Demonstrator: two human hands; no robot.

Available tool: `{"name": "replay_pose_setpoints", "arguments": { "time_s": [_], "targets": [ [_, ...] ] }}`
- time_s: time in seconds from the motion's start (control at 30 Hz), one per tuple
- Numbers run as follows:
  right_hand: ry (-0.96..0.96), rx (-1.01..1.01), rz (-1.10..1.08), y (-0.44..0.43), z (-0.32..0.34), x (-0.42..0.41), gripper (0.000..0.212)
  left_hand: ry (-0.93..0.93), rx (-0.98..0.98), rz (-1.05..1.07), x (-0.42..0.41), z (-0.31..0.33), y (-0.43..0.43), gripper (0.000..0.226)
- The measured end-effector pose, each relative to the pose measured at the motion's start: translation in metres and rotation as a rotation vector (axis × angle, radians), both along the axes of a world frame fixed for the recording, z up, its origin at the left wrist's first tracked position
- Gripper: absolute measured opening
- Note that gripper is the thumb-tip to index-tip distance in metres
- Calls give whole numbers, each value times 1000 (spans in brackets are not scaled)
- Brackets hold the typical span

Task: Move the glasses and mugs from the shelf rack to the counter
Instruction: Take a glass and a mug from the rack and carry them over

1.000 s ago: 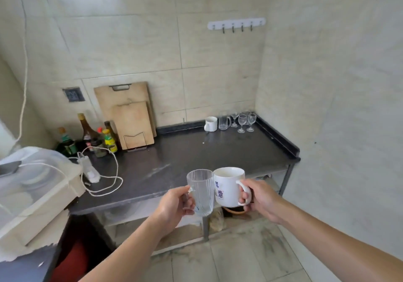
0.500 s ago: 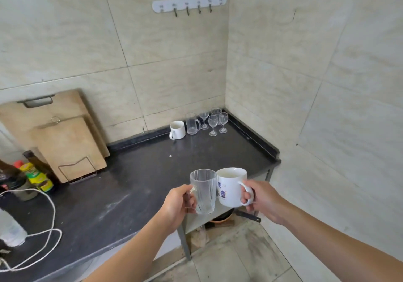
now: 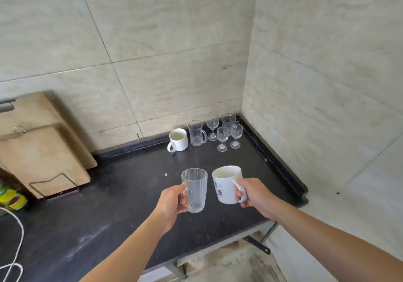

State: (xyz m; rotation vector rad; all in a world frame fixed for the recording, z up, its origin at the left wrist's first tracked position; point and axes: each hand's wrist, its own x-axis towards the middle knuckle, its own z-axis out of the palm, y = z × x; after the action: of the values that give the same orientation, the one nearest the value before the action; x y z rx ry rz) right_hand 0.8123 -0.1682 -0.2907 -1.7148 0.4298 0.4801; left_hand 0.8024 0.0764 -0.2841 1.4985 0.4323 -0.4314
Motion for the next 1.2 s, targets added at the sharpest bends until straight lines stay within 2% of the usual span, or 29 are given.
{"name": "replay_pose_setpoints", "arguments": {
  "time_s": [0.37, 0.6, 0.9, 1.2],
  "targets": [
    [135, -61, 106, 44, -57, 165, 26, 108, 44, 47, 140, -62, 32, 35],
    [188, -17, 108, 70, -97, 242, 27, 166, 16, 83, 214, -105, 50, 37],
    [196, -20, 230, 70, -123, 270, 37, 195, -16, -8, 260, -134, 69, 34],
    [178, -278, 279, 60, -144, 267, 34, 187, 136, -105, 254, -144, 73, 35]
  ]
}}
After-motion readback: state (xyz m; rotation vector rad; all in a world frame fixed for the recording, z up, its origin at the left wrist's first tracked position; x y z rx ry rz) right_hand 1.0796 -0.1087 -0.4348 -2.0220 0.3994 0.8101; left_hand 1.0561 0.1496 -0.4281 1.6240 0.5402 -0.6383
